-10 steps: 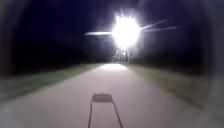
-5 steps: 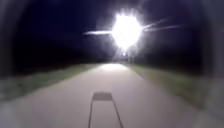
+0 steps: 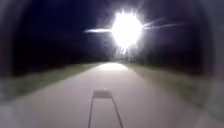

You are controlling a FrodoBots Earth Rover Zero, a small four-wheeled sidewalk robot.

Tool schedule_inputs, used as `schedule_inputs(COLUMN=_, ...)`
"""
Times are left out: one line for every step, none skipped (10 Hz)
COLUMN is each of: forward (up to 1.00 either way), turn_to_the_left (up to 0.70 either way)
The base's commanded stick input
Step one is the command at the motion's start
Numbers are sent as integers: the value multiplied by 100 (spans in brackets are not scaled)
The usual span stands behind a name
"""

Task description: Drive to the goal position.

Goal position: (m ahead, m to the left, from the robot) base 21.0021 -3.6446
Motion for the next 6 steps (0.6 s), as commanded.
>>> schedule_inputs(forward=100, turn_to_the_left=0)
schedule_inputs(forward=100, turn_to_the_left=0)
schedule_inputs(forward=100, turn_to_the_left=0)
schedule_inputs(forward=100, turn_to_the_left=0)
schedule_inputs(forward=100, turn_to_the_left=0)
schedule_inputs(forward=100, turn_to_the_left=0)
